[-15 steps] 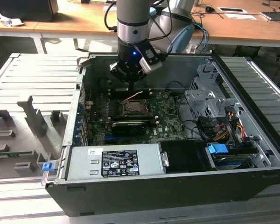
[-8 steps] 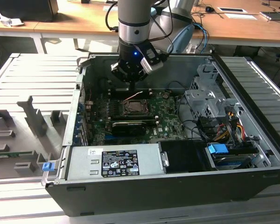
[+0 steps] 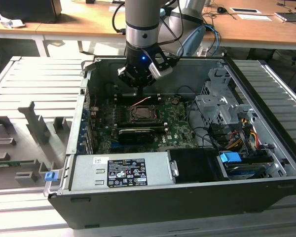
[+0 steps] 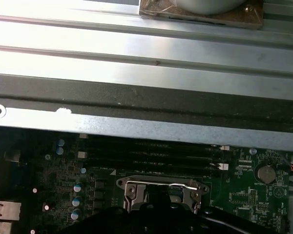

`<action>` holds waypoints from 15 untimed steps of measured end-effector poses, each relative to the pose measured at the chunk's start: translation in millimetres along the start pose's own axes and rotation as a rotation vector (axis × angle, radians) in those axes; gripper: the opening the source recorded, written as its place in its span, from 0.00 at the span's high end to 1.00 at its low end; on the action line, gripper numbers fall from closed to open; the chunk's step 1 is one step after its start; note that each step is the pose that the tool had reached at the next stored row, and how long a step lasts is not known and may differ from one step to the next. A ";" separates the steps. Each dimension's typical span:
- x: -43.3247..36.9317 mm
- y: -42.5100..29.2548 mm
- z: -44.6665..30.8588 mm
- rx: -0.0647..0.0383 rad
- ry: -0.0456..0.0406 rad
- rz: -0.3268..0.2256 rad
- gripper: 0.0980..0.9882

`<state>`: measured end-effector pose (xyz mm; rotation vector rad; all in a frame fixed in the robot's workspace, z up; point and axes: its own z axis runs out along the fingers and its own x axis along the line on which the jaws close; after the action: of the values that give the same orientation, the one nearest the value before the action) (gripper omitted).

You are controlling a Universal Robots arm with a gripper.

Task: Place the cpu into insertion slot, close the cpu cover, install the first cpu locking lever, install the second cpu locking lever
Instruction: 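Install the first cpu locking lever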

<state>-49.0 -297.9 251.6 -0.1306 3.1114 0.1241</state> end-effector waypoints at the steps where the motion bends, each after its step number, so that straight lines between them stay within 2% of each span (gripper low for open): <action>1: -0.2 0.0 0.1 0.000 -0.0002 0.000 0.99; 15: -3.1 -0.3 0.4 0.000 -0.0002 0.000 0.99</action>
<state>-45.9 -297.9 251.2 -0.1305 3.1112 0.1244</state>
